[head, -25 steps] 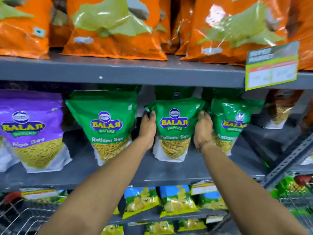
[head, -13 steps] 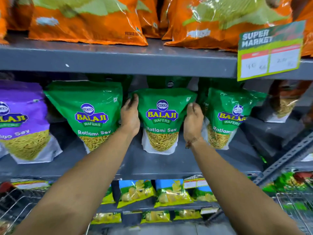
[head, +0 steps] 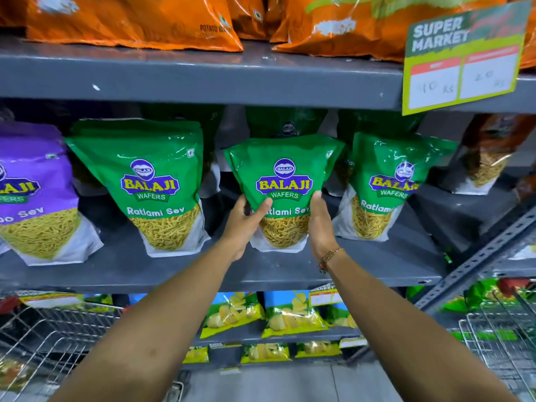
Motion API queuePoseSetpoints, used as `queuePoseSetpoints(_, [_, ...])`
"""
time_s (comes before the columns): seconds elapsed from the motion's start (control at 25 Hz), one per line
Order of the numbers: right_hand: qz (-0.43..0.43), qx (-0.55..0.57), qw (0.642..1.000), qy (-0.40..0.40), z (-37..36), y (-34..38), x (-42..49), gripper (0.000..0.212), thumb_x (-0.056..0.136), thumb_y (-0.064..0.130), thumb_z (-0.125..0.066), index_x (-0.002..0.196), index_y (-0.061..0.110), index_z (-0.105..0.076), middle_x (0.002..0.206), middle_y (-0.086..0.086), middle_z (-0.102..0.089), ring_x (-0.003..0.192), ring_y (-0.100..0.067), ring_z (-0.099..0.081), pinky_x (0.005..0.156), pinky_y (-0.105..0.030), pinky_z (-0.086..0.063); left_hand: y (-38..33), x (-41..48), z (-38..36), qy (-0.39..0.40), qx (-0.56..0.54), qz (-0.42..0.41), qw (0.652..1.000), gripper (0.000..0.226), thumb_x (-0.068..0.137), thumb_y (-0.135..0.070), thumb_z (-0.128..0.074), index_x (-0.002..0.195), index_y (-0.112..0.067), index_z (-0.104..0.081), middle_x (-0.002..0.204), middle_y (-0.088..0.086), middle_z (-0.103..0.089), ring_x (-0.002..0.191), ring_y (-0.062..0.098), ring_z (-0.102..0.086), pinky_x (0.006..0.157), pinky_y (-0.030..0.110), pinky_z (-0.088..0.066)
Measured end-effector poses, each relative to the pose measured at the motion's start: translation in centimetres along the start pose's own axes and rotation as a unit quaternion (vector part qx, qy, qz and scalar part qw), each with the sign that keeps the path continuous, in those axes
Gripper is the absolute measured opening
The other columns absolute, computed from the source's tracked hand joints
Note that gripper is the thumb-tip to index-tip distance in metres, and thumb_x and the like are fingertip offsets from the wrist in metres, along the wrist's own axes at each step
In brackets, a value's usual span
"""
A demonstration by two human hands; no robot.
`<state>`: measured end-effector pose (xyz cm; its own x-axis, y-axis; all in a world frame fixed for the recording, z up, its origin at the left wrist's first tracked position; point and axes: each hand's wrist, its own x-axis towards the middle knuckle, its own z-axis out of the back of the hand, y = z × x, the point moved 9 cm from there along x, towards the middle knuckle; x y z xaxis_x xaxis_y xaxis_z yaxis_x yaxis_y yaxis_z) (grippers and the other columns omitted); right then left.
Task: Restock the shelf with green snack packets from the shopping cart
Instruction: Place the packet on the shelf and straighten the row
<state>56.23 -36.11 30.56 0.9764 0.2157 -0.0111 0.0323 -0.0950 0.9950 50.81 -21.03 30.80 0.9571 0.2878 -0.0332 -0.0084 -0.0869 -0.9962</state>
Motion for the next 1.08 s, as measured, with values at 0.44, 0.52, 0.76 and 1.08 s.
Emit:
queuePoseSetpoints(0.44, [0.16,0.004,0.908,-0.386,19.5,8.8,-3.1,0.019,0.098,0.018,-0.038,0.105,0.008,-0.053,0.099,-0.007,-0.054,0.097,-0.018,-0.046,0.09,-0.029,-0.04,-1.1,-4.5,-16.0,0.007,0.052,-0.083,0.995,0.029,0.095,-0.035,-0.038,0.099,-0.019,-0.062,0.102,0.009,-0.064,0.099,0.016,-0.058,0.089,0.026,-0.043])
queuePoseSetpoints(0.52, [0.143,0.003,0.94,-0.309,20.6,10.8,0.0,0.033,0.098,0.014,-0.039,0.127,0.001,-0.049,0.12,-0.009,-0.053,0.11,-0.016,-0.047,0.09,-0.007,-0.04,-3.5,-0.9,-18.5,-0.024,0.009,-0.05,0.998,0.044,0.097,-0.031,-0.033,0.137,-0.012,-0.037,0.144,0.009,-0.041,0.133,0.019,-0.037,0.113,0.03,-0.028])
queuePoseSetpoints(0.76, [0.049,0.166,0.954,-0.243,22.3,11.6,4.3,0.023,0.09,-0.01,-0.044,0.105,-0.003,-0.059,0.084,-0.004,-0.064,0.075,-0.015,-0.054,0.063,-0.017,-0.046,-6.6,5.3,-18.7,-0.129,-0.1,-0.026,0.986,0.038,0.094,-0.022,-0.044,0.127,-0.002,-0.048,0.132,0.018,-0.054,0.11,0.012,-0.06,0.069,0.008,-0.046])
queuePoseSetpoints(1.08, [0.023,0.197,0.974,-0.112,22.2,9.4,5.6,0.041,0.096,0.042,-0.038,0.126,0.02,-0.054,0.122,-0.003,-0.06,0.112,-0.017,-0.055,0.083,-0.025,-0.048,-5.4,5.2,-17.6,-0.115,-0.042,-0.101,0.987,0.038,0.089,-0.038,-0.05,0.118,-0.013,-0.054,0.117,0.001,-0.06,0.107,0.005,-0.055,0.09,0.016,-0.039])
